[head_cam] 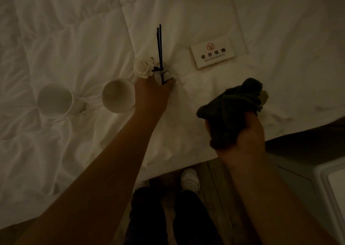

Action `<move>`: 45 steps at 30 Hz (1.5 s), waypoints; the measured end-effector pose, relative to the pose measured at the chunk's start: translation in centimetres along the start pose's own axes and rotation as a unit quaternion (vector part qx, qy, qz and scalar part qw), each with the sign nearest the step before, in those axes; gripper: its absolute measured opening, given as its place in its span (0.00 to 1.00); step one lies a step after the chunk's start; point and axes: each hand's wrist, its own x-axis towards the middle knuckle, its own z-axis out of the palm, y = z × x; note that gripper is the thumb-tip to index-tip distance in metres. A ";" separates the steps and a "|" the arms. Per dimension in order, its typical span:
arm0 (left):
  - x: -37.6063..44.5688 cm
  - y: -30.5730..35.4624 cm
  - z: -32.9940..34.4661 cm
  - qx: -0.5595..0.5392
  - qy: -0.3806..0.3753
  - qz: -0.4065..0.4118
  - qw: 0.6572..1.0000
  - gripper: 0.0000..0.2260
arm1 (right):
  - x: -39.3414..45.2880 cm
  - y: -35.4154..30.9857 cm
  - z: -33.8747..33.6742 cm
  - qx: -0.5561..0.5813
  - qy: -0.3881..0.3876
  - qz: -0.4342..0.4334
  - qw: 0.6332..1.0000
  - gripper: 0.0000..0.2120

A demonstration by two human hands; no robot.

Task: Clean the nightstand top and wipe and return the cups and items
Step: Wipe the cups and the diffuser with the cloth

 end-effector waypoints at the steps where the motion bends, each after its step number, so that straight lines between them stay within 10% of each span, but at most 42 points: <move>1: -1.0 -0.1 0.1 0.016 0.007 0.007 1.000 0.25 | 0.0 -0.5 -0.1 -0.014 0.004 0.003 1.000 0.15; 8: -8.8 1.3 1.7 0.051 -0.029 0.108 0.992 0.22 | 0.9 -4.0 0.7 -0.024 0.064 -0.019 0.997 0.07; 23: 4.5 8.0 8.0 0.349 -0.168 0.095 0.917 0.30 | 6.7 -10.9 1.4 -0.283 0.172 -0.155 0.931 0.21; 26: 3.4 7.1 7.6 0.248 -0.183 0.122 0.944 0.28 | 8.1 -9.9 2.5 -0.421 0.206 -0.200 0.860 0.19; 30: 0.8 6.7 7.4 -0.004 -0.210 0.045 0.977 0.31 | 10.2 -6.9 2.3 -0.703 0.135 -0.159 0.680 0.18; 33: -0.4 5.9 7.0 -0.177 -0.254 -0.041 0.950 0.35 | 11.4 -5.1 1.1 -0.752 0.090 -0.101 0.645 0.23; 37: 0.0 6.2 6.2 -0.451 -0.323 -0.205 0.806 0.16 | 11.8 -4.7 0.4 -0.731 0.122 -0.105 0.663 0.25; 45: -0.4 9.3 6.4 -0.528 -0.252 -0.341 0.736 0.17 | 9.1 -4.6 2.1 -0.725 -0.016 -0.169 0.667 0.18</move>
